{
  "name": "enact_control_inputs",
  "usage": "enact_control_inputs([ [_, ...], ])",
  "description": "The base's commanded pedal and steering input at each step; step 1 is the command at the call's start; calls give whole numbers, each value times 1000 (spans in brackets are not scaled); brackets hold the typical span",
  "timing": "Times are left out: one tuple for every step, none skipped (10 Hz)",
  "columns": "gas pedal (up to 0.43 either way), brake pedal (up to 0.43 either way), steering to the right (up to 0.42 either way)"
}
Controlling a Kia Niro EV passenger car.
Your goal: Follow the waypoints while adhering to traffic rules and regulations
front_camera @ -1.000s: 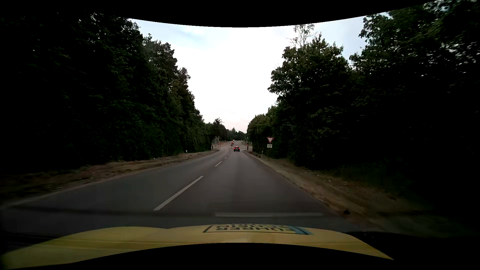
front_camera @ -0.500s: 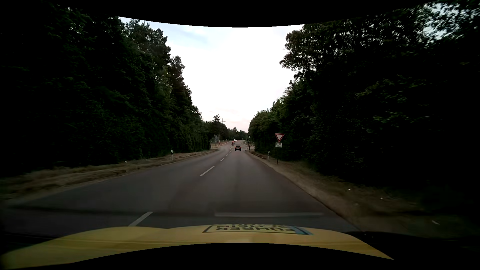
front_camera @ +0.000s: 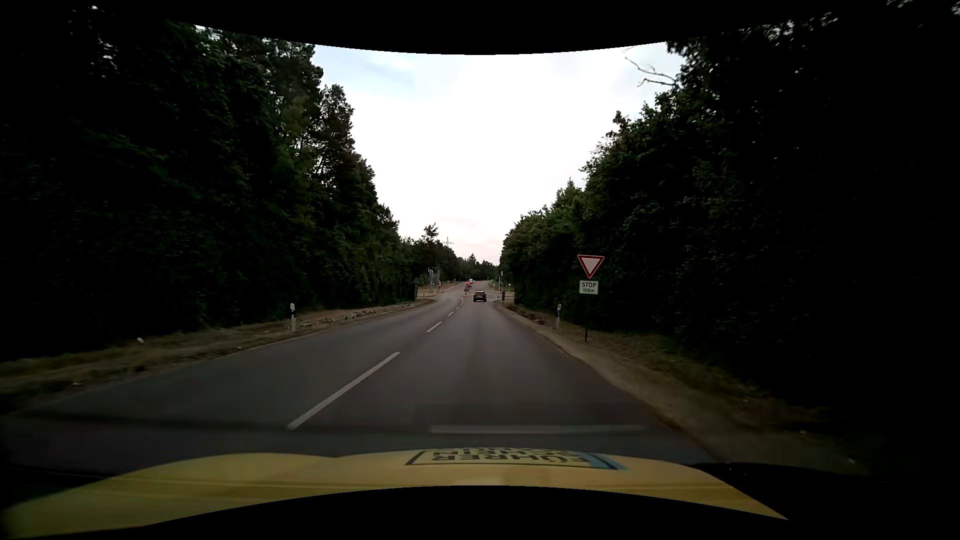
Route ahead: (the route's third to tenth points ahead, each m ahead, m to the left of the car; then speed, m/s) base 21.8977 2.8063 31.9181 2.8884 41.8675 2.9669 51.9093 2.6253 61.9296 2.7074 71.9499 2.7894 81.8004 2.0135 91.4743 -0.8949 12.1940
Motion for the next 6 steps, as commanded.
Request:
enact_control_inputs([
  [0, 0, -5],
  [0, 0, -4],
  [0, 0, -5],
  [0, 0, -5],
  [0, 0, -5],
  [0, 0, -4],
])
